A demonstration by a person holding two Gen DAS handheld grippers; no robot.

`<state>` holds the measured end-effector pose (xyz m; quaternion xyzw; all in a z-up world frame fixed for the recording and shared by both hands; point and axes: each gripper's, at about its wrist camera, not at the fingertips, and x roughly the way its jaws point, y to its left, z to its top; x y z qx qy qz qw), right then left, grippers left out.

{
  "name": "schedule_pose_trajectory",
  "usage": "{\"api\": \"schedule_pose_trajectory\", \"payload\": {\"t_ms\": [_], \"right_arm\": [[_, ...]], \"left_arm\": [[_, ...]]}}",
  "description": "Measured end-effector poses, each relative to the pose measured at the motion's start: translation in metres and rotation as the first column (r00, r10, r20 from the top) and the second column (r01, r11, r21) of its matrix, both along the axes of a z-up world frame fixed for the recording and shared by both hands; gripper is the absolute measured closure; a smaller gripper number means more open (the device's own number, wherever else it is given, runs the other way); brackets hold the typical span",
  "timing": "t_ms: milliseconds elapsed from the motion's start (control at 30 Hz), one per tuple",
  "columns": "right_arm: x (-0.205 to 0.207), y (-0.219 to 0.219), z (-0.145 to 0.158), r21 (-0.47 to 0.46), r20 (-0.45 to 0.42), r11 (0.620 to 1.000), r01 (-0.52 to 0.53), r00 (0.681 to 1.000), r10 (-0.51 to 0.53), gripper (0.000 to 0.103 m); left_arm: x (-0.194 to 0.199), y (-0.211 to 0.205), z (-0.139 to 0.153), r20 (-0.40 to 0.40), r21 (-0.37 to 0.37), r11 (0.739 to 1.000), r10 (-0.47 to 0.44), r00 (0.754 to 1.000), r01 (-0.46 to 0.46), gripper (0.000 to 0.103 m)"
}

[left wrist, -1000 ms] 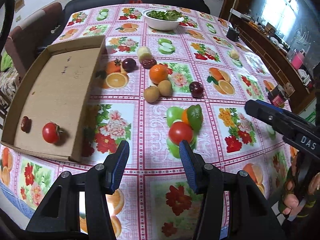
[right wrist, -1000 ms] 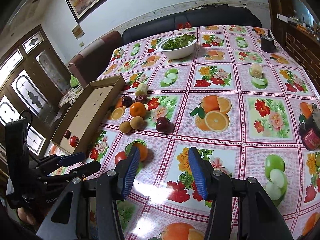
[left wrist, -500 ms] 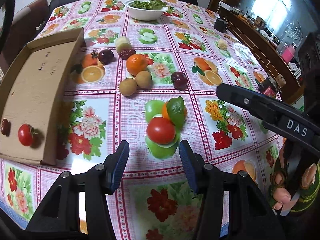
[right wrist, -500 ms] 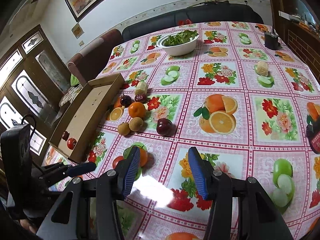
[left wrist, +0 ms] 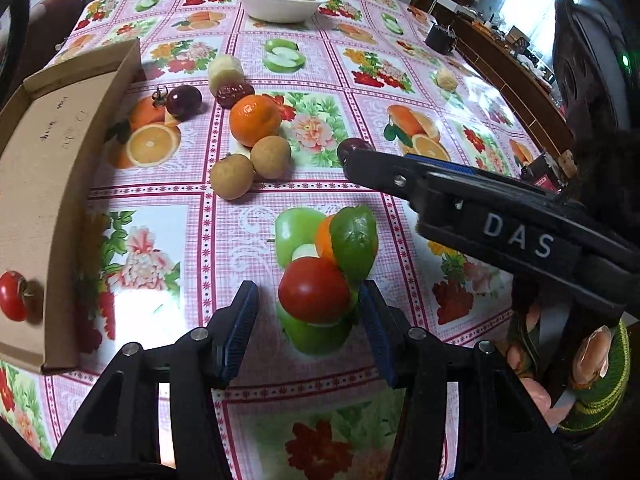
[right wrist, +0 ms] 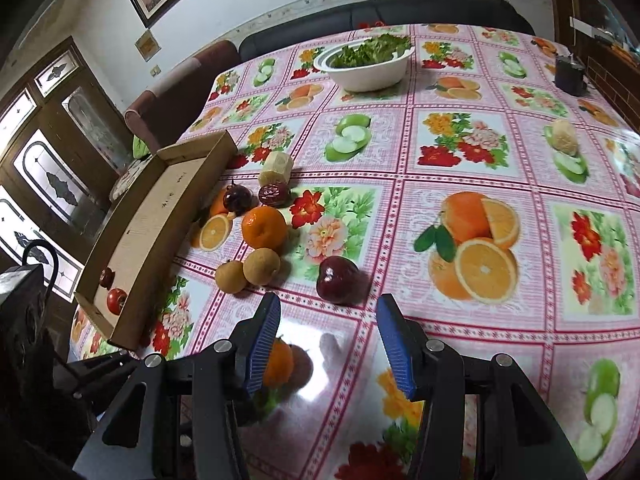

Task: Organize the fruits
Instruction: 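Move the left gripper to the large tomato while the right gripper grasps a dark plum, then carry the large tomato with the left gripper while the right gripper carries the plum to the tray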

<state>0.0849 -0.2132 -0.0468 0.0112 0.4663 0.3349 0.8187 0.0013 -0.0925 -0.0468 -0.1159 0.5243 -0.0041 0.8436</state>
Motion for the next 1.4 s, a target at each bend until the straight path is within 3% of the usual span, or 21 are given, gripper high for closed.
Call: {"api": "schedule_pose_trajectory", "payload": {"t_ms": [233,300,400,467,867,1400], "right_arm": [[0.009,0.016,-0.007,-0.022,-0.005,1.000,-0.020,1.000,0.019,0.052],[0.011,0.020,-0.008,-0.053,0.015,0.999,-0.011,1.000,0.012,0.052],[0.013,0.021,-0.011,-0.096,0.040,0.995,0.005,0.999,-0.001,0.061],[0.015,0.017,-0.013,-0.118,0.052,0.993,0.029,0.998,-0.023,0.077],[0.002,0.000,0.007,-0.028,0.049,0.999,0.028,0.998,-0.026,0.077],[-0.033,0.020,0.056,0.052,0.113,0.997,-0.052,0.993,0.045,0.077]], "left_arm": [[0.002,-0.003,-0.001,0.030,0.021,1.000,-0.014,0.999,0.013,0.053],[0.001,-0.004,-0.001,0.039,0.030,0.999,-0.023,0.999,0.022,0.064],[-0.001,-0.002,-0.001,0.049,0.018,0.999,-0.029,0.998,0.028,0.070],[-0.002,0.000,-0.001,0.051,0.012,1.000,-0.028,0.998,0.028,0.070],[-0.020,0.023,0.018,0.091,-0.008,1.000,0.021,0.996,-0.020,0.070],[-0.051,0.067,0.052,0.177,0.021,0.990,0.132,0.975,-0.138,0.070]]}}
